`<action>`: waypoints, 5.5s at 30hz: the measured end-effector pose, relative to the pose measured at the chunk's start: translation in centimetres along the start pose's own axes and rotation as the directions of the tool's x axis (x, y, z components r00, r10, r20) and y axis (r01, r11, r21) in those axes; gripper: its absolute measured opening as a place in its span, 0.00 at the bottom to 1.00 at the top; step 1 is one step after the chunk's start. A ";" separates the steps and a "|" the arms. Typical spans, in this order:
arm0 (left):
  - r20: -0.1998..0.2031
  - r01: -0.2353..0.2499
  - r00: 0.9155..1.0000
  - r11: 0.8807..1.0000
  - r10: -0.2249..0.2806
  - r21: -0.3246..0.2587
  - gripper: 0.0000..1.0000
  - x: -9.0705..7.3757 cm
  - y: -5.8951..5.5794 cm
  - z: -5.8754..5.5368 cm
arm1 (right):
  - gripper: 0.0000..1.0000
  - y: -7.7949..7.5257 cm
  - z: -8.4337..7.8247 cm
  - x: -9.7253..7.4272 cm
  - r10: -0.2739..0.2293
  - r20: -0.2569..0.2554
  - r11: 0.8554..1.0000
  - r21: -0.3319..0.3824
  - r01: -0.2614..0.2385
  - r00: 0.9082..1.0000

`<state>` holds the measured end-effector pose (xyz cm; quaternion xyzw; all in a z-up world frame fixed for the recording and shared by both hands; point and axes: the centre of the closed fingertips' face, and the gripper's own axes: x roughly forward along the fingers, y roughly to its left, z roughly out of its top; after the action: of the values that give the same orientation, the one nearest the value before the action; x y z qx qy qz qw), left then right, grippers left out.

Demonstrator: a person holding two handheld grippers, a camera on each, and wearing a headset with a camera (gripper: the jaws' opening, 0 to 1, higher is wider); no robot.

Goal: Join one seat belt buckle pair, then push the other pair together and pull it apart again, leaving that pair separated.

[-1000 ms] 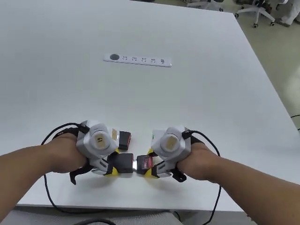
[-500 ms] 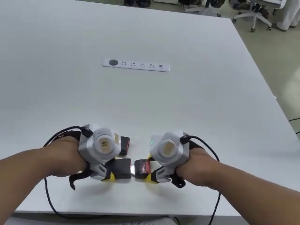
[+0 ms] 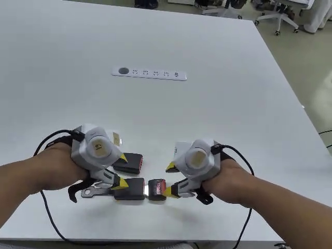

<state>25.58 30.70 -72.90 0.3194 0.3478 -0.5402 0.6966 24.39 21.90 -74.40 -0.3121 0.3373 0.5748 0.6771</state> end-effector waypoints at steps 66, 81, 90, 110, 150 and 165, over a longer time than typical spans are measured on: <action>-0.082 0.019 0.996 0.999 -0.021 -0.031 0.32 4.4 4.6 -3.6 | 0.32 -7.1 -9.3 -1.5 0.052 -0.221 0.996 -0.052 -0.065 0.974; -0.086 0.033 0.996 0.999 -0.035 -0.026 0.32 4.4 4.4 -3.5 | 0.32 -6.9 -6.3 0.3 0.061 -0.188 0.995 -0.065 -0.075 0.980; -0.087 0.047 0.995 0.999 -0.048 -0.019 0.32 4.5 4.4 -3.4 | 0.32 -6.1 -3.0 2.8 0.073 -0.143 0.992 -0.087 -0.086 0.987; -0.105 0.068 0.992 0.998 -0.067 0.007 0.32 4.4 4.2 -3.5 | 0.31 -5.6 0.3 5.2 0.102 -0.118 0.986 -0.121 -0.116 0.988; -0.127 0.095 0.988 0.995 -0.090 0.034 0.31 4.5 4.2 -3.4 | 0.30 -5.1 1.6 6.1 0.103 -0.124 0.981 -0.149 -0.121 0.987; -0.119 0.101 0.988 0.994 -0.096 0.040 0.31 4.5 4.2 -3.4 | 0.31 -5.2 0.8 5.8 0.102 -0.126 0.984 -0.134 -0.119 0.987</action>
<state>29.95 32.00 -78.25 0.3486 0.3907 -0.5623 0.6400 30.29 25.09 -78.44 -0.3733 0.3524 0.6144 0.5991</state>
